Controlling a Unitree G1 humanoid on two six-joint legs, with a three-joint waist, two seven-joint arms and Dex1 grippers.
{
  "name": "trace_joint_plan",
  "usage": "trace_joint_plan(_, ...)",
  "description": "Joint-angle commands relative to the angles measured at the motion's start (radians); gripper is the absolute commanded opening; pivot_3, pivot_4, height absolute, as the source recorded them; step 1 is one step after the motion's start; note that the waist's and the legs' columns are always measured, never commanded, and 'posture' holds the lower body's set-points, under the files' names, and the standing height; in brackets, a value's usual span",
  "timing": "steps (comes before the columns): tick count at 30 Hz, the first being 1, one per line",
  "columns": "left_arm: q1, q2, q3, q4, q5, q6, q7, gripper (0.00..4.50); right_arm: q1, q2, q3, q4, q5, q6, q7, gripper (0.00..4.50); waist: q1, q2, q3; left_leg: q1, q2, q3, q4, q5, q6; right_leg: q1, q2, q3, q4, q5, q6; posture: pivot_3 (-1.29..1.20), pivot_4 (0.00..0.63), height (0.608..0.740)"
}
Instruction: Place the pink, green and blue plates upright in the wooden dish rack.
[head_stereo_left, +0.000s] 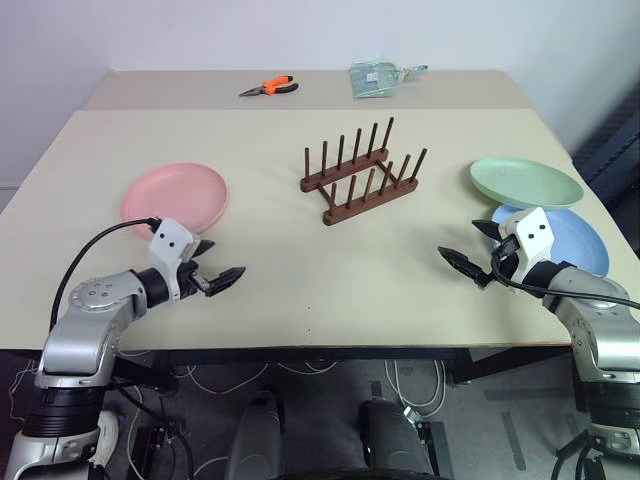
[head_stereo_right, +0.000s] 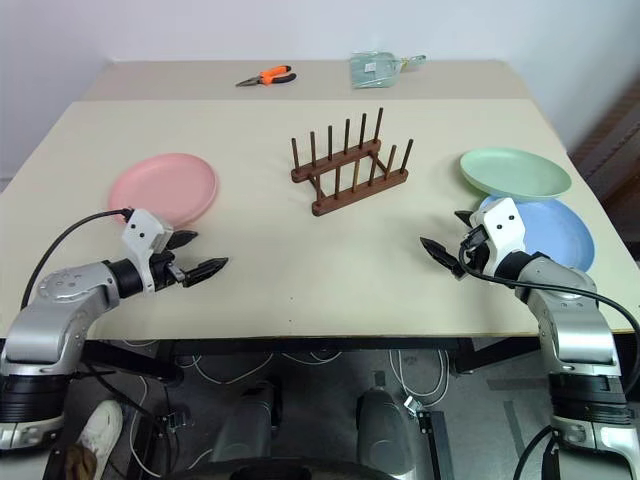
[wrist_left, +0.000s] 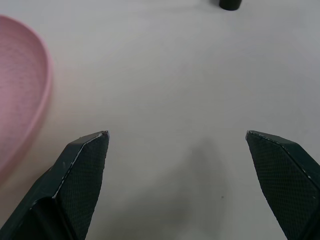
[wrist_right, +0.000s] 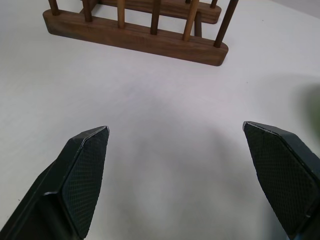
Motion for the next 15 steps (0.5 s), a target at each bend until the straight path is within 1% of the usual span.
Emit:
trace_joint_plan(1, -0.009, 0.002, 0.0, -0.03, -0.01, -0.017, 0.01, 4.5, -0.035, -0.003, -0.01, -0.005, 0.003, -0.029, -0.011, 4.39, 0.0, 0.0, 0.0, 0.0, 0.0, 0.0, 0.0, 0.0, 0.0, 0.0, 0.0, 0.0, 0.0, 0.0, 0.0, 0.0, 0.15, 0.74)
trace_joint_plan(9, -0.026, -0.02, -0.037, -0.044, -0.004, -0.017, 0.04, 4.5, -0.084, 0.047, 0.054, 0.016, -0.028, -0.052, -0.054, 4.39, 0.001, 0.0, 0.0, 0.0, 0.0, 0.0, 0.0, 0.0, 0.0, 0.0, 0.0, 0.0, 0.0, 0.0, 0.0, 0.0, 0.15, 0.74)
trace_joint_plan(15, -0.063, -0.029, -0.069, -0.016, 0.0, -0.031, 0.041, 4.5, -0.061, 0.085, 0.085, -0.047, -0.006, 0.002, -0.073, 4.39, 0.002, 0.0, 0.0, 0.0, 0.0, 0.0, 0.0, 0.0, 0.0, 0.0, 0.0, 0.0, 0.0, 0.0, 0.0, 0.0, 0.15, 0.74)
